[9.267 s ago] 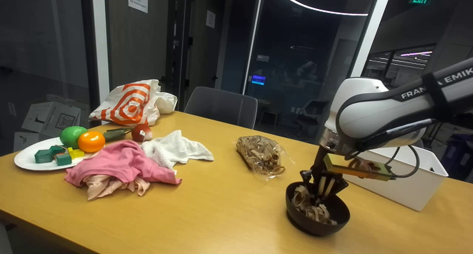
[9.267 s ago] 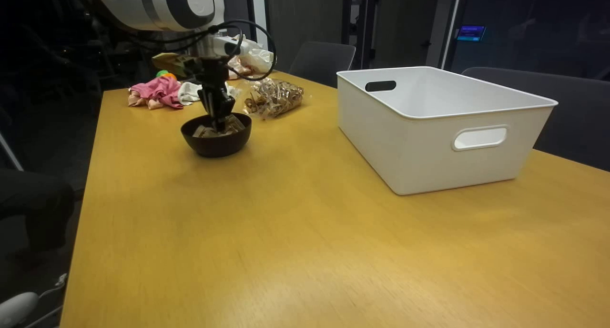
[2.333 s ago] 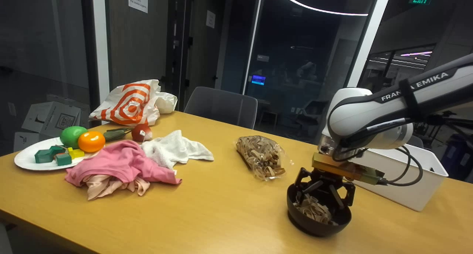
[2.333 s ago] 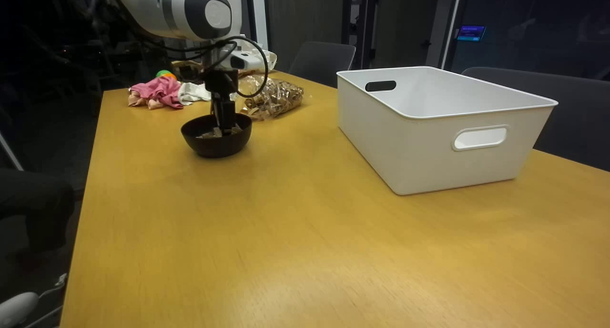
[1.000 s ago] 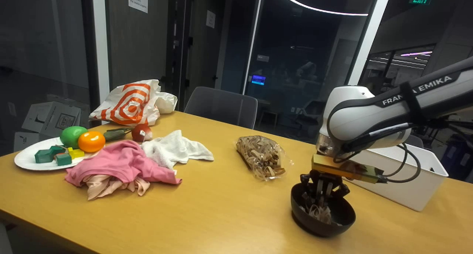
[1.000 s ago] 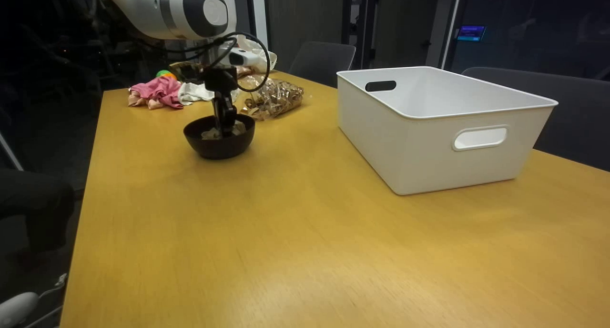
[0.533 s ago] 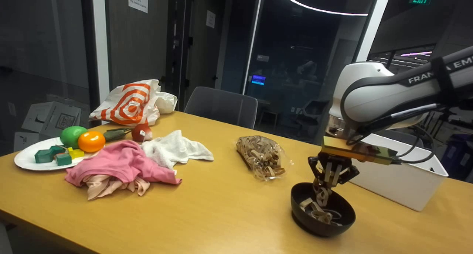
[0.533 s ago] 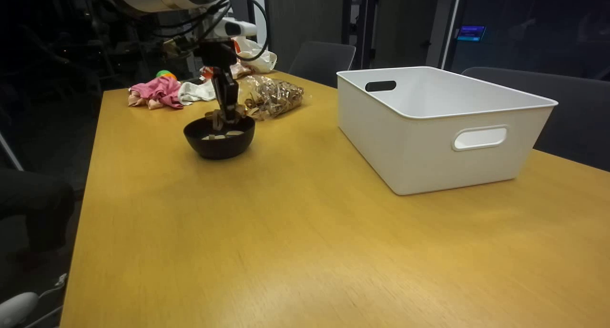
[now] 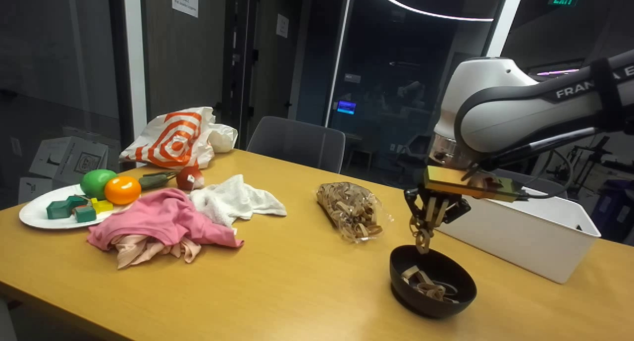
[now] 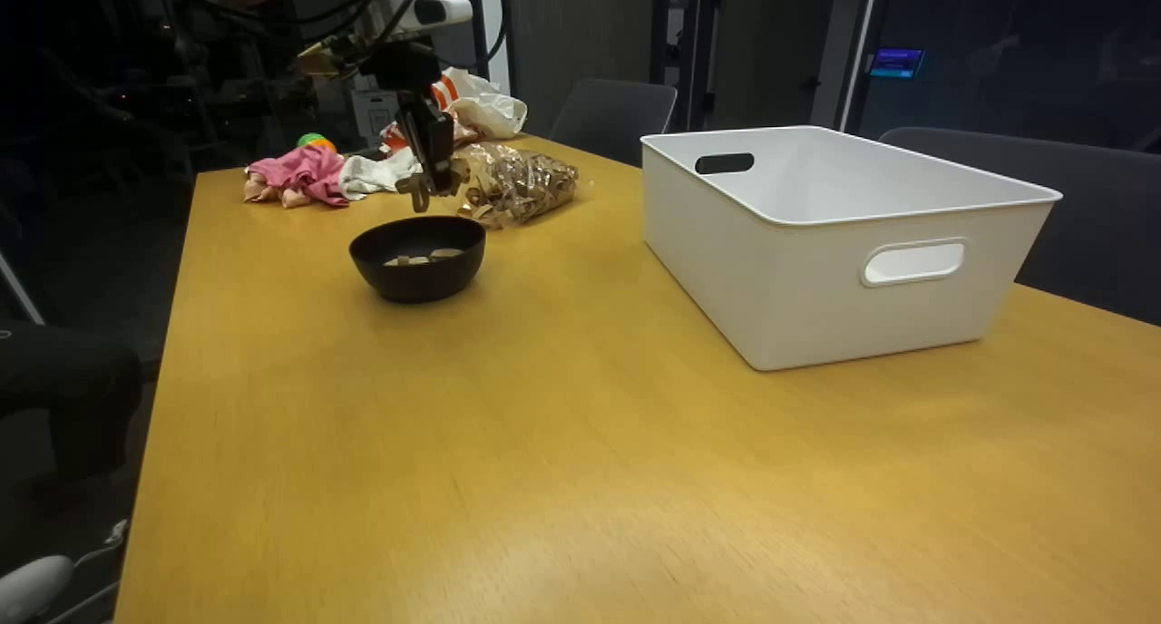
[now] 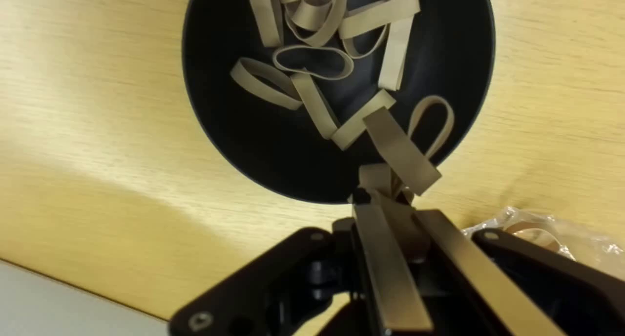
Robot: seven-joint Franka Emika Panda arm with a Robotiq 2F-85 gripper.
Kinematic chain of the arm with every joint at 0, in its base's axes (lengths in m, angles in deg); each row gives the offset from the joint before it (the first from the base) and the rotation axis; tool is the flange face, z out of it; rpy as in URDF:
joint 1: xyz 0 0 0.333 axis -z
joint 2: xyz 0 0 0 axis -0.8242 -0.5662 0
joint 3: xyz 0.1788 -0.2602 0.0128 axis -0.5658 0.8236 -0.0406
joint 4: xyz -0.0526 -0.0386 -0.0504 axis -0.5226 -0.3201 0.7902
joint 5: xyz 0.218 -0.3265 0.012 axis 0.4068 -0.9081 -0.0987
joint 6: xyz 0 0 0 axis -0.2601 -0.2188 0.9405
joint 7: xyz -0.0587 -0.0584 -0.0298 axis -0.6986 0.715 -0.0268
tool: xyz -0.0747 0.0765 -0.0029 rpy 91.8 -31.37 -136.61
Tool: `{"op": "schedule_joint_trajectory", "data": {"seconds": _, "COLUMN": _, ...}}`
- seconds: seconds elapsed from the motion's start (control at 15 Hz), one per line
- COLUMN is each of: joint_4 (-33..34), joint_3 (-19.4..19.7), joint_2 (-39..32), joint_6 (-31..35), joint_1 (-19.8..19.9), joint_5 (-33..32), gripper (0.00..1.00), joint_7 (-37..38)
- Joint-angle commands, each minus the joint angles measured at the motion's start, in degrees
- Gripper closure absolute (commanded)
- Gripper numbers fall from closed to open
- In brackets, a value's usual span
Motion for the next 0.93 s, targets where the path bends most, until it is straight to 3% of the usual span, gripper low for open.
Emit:
{"op": "schedule_joint_trajectory", "data": {"seconds": 0.0, "joint_4": 4.8, "joint_3": -1.5, "joint_2": -4.4, "joint_6": 2.0, "joint_1": -1.0, "joint_5": -2.6, "gripper": 0.93, "joint_7": 0.4}}
{"op": "schedule_joint_trajectory", "data": {"seconds": 0.33, "joint_4": 10.5, "joint_3": -1.6, "joint_2": -11.1, "joint_6": 1.9, "joint_1": -4.1, "joint_5": -5.2, "gripper": 0.93, "joint_7": -0.2}}
{"op": "schedule_joint_trajectory", "data": {"seconds": 0.87, "joint_4": 23.7, "joint_3": 2.0, "joint_2": -22.2, "joint_6": -0.9, "joint_1": -8.8, "joint_5": -12.2, "gripper": 0.93, "joint_7": -0.6}}
